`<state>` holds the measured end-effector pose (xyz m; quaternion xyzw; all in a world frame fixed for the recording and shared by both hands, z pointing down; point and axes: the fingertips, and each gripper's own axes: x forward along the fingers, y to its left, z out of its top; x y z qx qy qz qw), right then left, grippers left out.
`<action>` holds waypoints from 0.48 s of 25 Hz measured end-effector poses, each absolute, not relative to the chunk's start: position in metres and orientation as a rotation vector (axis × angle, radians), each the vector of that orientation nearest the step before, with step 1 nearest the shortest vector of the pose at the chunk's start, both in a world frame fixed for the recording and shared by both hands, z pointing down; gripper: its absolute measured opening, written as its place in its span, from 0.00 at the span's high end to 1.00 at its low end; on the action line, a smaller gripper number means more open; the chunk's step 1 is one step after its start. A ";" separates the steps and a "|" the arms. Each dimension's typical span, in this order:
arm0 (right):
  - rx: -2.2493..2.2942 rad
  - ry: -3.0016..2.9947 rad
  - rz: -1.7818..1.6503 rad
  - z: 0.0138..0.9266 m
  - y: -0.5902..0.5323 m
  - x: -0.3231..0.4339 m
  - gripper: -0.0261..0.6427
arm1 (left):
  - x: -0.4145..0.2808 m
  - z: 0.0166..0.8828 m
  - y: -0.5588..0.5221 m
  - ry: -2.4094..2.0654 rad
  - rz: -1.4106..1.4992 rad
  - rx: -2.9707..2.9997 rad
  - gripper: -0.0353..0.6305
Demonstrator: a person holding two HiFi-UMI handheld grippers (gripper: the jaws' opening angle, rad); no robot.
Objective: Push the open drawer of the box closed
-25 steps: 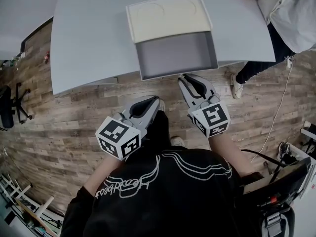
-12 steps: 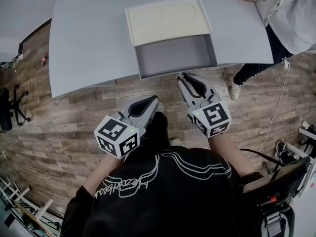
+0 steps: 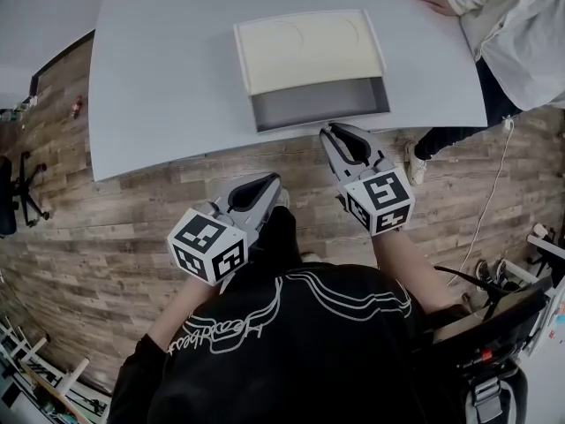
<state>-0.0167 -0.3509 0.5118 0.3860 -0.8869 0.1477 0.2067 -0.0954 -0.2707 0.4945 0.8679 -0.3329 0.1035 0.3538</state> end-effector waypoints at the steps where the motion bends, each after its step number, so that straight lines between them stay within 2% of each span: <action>1: 1.076 -2.462 0.416 0.512 -0.354 -0.017 0.86 | -0.097 0.494 -0.272 -0.864 0.262 2.244 0.94; 12: 1.073 -2.377 0.484 0.513 -0.396 -0.026 0.86 | -0.115 0.491 -0.285 -0.887 0.242 2.238 0.94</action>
